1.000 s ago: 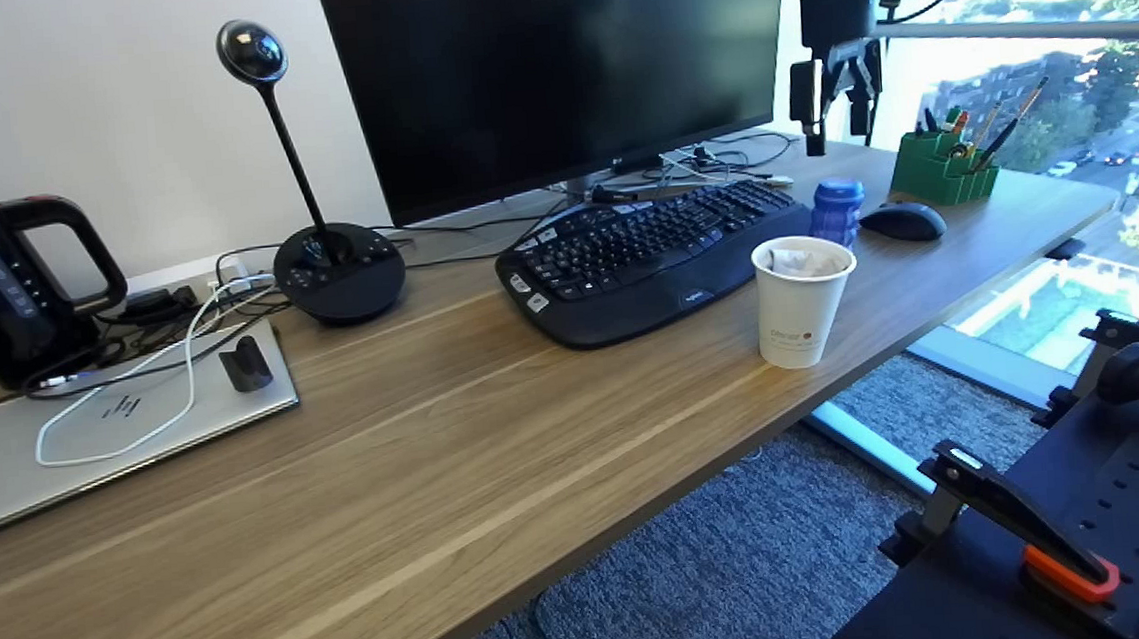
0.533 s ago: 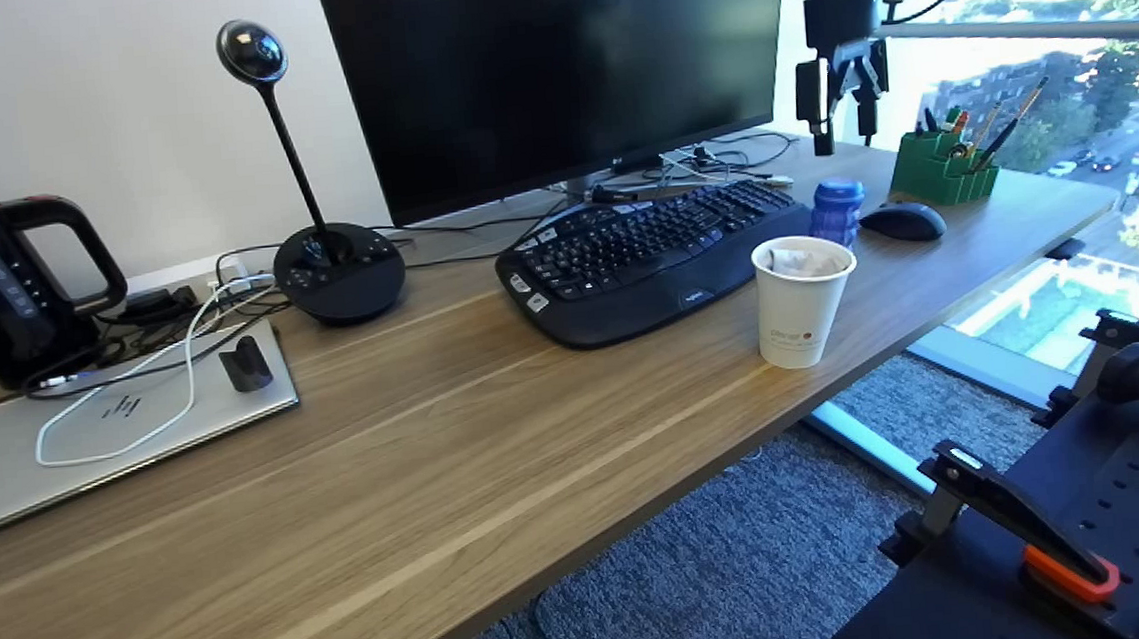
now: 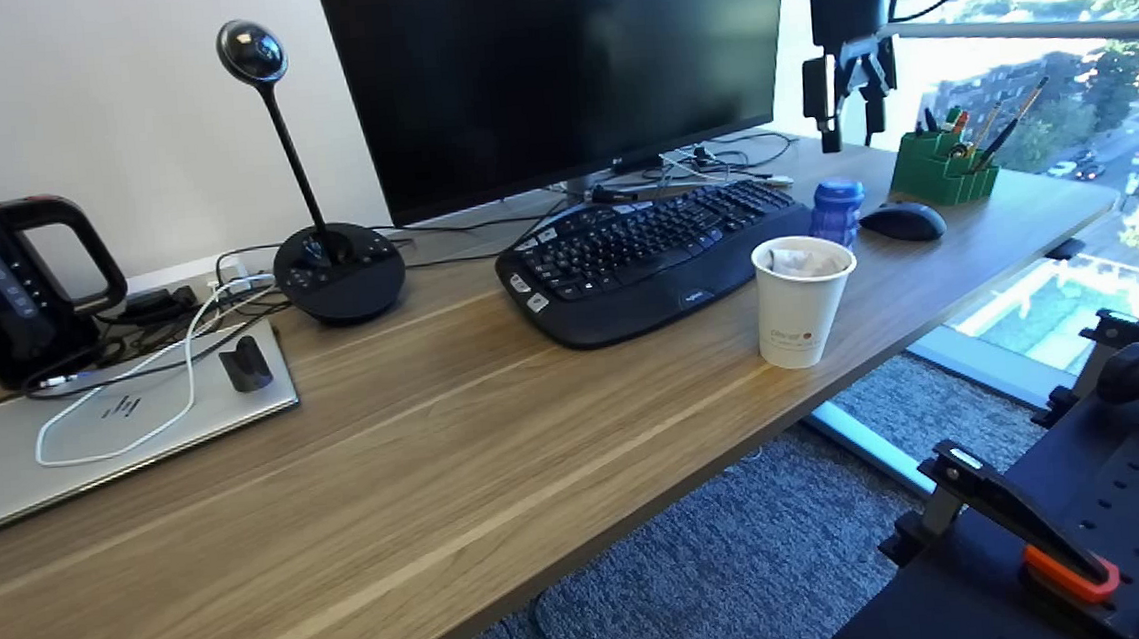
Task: Move the bottle to the left
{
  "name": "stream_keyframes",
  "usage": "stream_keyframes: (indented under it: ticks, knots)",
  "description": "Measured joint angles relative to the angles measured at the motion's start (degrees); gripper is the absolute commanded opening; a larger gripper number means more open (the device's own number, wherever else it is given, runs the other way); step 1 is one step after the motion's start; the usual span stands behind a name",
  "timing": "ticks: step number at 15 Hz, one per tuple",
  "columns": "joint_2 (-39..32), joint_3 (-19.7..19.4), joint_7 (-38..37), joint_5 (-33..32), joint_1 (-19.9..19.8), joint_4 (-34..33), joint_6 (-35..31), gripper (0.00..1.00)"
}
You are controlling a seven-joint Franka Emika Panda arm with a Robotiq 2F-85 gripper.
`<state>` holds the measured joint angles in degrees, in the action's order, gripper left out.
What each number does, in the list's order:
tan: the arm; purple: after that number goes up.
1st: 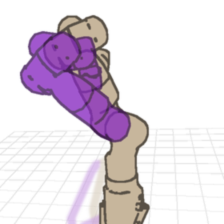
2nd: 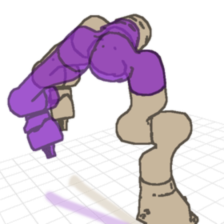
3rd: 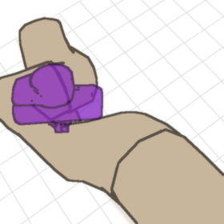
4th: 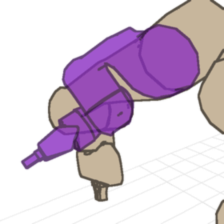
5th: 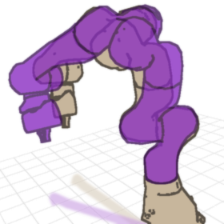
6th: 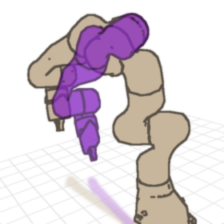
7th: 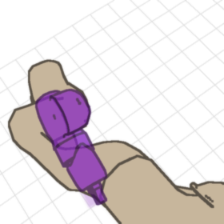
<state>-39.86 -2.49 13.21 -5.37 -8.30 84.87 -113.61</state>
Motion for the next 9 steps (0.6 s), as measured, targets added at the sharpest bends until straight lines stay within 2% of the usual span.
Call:
stream_keyframes:
  ticks: [9]
  knots:
    - [0.0, 0.0, 1.4, 1.2, -0.2, 0.0, 0.0, 1.0]
